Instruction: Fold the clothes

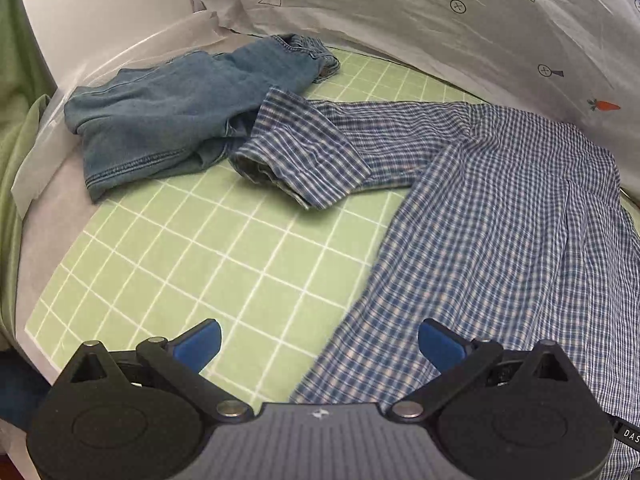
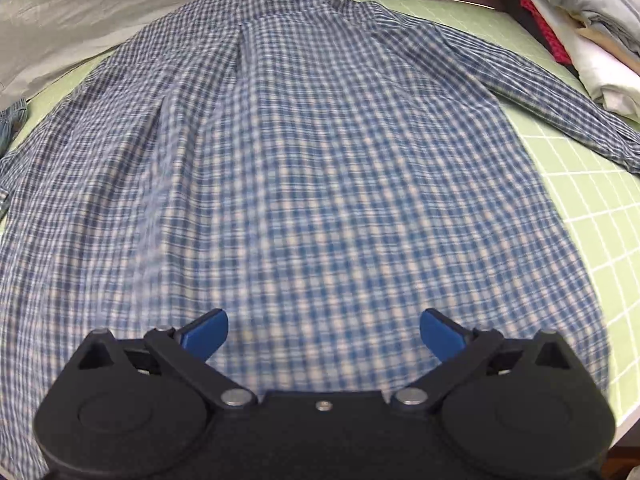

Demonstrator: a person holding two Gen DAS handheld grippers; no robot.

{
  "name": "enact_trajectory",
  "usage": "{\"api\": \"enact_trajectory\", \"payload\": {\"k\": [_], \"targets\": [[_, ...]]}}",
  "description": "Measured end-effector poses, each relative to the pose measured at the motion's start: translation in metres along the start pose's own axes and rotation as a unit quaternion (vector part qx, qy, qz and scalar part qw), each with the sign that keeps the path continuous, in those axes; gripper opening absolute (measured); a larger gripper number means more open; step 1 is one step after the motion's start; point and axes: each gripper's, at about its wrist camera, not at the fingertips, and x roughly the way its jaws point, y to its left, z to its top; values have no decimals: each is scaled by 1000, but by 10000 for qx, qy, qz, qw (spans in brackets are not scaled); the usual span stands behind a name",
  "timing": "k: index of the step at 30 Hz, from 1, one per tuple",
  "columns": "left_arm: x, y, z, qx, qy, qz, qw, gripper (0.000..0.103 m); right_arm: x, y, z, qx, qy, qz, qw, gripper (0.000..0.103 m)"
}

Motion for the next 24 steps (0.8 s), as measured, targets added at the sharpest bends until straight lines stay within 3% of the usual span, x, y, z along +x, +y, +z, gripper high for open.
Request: {"api": "enact_trajectory", "payload": {"k": [7,18,24], "targets": [[24,36,44,448,-103,-122,9989,103,14,51,3,286,-14,-278,9992,103],[80,22,80,1576,-11,-561,9859,101,19,66,7,861,92,-541,9948,103],[108,9,82,2341,82,-530,9707,87,19,73,7,1110,94,-684,9914,103]]}}
